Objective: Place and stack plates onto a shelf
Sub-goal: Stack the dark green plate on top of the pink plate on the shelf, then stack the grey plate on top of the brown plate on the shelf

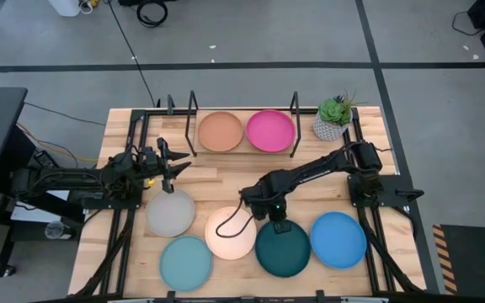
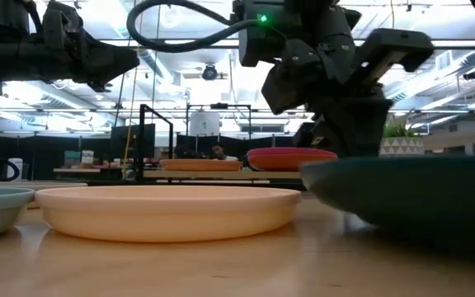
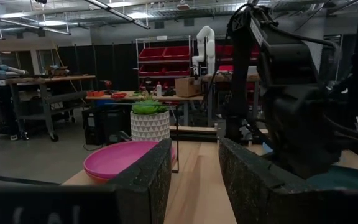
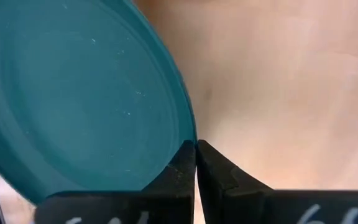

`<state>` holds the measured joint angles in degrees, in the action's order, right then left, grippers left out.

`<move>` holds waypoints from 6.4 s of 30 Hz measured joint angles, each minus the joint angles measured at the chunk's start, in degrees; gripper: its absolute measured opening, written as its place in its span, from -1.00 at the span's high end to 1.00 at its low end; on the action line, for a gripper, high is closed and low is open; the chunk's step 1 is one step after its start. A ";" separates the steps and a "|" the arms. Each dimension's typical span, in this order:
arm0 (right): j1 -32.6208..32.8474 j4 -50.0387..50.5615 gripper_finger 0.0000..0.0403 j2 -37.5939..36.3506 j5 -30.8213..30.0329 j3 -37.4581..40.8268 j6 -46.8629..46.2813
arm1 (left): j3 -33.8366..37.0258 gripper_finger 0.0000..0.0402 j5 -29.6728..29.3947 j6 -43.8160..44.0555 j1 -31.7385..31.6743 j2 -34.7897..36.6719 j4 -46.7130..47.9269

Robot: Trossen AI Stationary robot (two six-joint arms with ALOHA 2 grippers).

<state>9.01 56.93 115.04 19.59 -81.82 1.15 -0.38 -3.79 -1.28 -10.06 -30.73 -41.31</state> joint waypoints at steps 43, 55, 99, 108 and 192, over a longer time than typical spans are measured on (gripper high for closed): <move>-49.13 11.56 0.95 -0.04 -9.35 -37.92 30.36 | 0.00 0.30 0.00 -1.11 0.01 -0.01 -0.47; -50.59 13.75 0.94 0.02 -13.18 -37.90 32.62 | 0.00 0.30 0.00 -1.30 -0.01 -0.01 -0.44; -20.24 -7.77 0.60 -6.01 -19.40 -8.10 10.43 | 0.02 0.30 0.02 1.07 0.01 -0.01 3.18; -12.07 -36.59 0.60 -18.26 -20.21 17.46 7.64 | 0.02 0.30 0.02 1.07 0.01 -0.01 1.11; -3.86 -102.16 0.79 -35.45 -29.87 62.56 10.38 | -63.82 0.30 0.60 78.44 33.17 -74.73 97.59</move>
<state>5.15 -45.23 79.59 -10.28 -19.27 11.53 -64.20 -3.19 77.16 23.11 -105.46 56.29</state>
